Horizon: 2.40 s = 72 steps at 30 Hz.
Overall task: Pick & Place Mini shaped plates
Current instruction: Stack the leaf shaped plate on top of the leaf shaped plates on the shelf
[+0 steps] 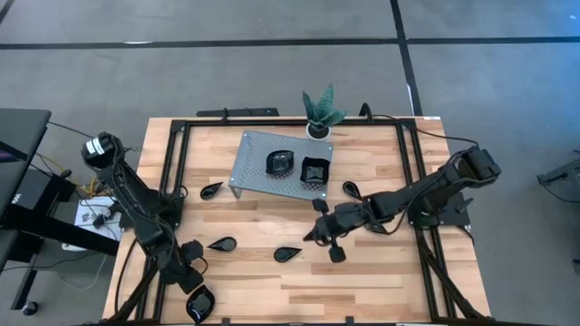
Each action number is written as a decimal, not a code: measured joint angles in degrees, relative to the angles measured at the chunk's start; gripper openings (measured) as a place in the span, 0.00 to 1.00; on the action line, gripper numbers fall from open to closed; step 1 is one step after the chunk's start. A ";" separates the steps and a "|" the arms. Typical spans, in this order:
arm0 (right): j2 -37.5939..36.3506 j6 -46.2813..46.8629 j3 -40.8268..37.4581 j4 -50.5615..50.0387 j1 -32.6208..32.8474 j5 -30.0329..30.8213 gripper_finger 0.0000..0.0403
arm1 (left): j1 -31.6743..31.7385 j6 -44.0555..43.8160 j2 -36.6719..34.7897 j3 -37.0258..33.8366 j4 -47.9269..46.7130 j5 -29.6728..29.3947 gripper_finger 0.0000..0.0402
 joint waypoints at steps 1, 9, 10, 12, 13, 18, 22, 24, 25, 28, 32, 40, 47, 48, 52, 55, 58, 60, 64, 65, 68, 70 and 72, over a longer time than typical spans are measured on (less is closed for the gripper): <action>0.00 0.02 0.00 0.04 -0.73 0.02 0.00 | 0.00 0.01 0.00 0.00 0.06 0.00 0.22; 0.00 2.91 0.00 -0.33 -4.51 -3.78 0.00 | -0.36 -0.31 0.49 1.31 4.26 -4.22 0.22; 0.00 2.93 0.02 -0.33 -4.70 -4.06 0.00 | -0.58 -0.28 0.87 1.31 5.83 -5.31 0.22; 0.01 2.95 0.00 -0.58 -5.00 -4.19 0.00 | -1.04 -0.19 2.89 1.31 8.28 -6.30 0.22; 0.02 2.90 0.00 -0.44 -5.11 -4.20 0.00 | -1.36 -0.20 3.65 1.27 8.49 -6.36 0.22; 0.02 2.58 0.02 -0.14 -5.01 -4.24 0.00 | -3.29 -0.44 9.31 1.39 9.43 -3.31 0.22; 0.02 1.67 0.02 0.25 -5.01 -4.29 0.00 | -4.09 -0.43 11.43 1.82 11.23 -3.52 0.22; 0.02 1.02 0.02 0.24 -5.01 -4.38 0.00 | -4.11 -0.43 11.40 1.82 11.94 -3.66 0.22; 0.02 1.02 0.02 0.24 -5.01 -4.41 0.00 | -4.22 -0.44 11.32 1.79 12.39 -3.69 0.22; 0.02 0.90 0.00 0.50 -5.14 -4.46 0.00 | -4.20 -0.35 9.85 1.85 12.99 -4.68 0.22; 0.02 -2.94 0.02 3.72 -5.42 -4.66 0.00 | -4.15 1.12 7.54 2.09 13.14 -7.57 0.22; 0.04 -4.04 0.98 5.00 -5.34 -5.75 0.00 | -2.55 23.26 6.93 5.65 13.63 -13.77 0.19; 0.04 -4.04 0.98 3.88 -5.29 -5.80 0.00 | -2.29 35.58 12.13 7.76 15.13 -13.88 0.21; 0.04 -4.04 0.98 3.66 -5.18 -5.80 0.00 | -2.29 35.00 12.86 7.76 15.82 -13.48 0.22; 0.07 -4.04 0.98 3.16 -4.87 -5.80 0.00 | -2.42 33.57 14.14 7.76 18.02 -11.45 0.25; 0.09 -4.04 0.98 3.06 -4.59 -5.77 0.00 | -2.68 33.07 13.97 7.78 20.80 -11.36 0.28; 0.09 -4.04 0.98 3.06 -4.53 -5.80 0.00 | -3.32 32.92 14.16 7.89 22.46 -11.50 0.29; 0.09 -4.04 0.98 3.04 -4.55 -5.77 0.00 | -3.97 32.68 15.08 7.89 22.52 -11.28 0.30; 0.09 -4.04 0.98 3.02 -4.32 -5.77 0.00 | -4.94 30.82 17.18 7.87 22.71 -11.25 0.30; 0.09 -4.18 0.98 3.06 -4.22 -5.76 0.00 | -5.17 30.09 17.70 7.85 22.69 -11.31 0.30; 0.09 -5.09 0.98 3.10 -3.87 -5.75 0.00 | -5.41 29.40 18.72 7.85 22.97 -11.30 0.30; 0.09 -5.07 0.98 3.12 -3.78 -5.77 0.00 | -5.51 29.40 18.86 7.85 22.99 -11.30 0.30; 0.09 -5.07 0.98 3.13 -3.59 -5.76 0.00 | -5.47 29.80 18.86 7.85 23.01 -11.33 0.30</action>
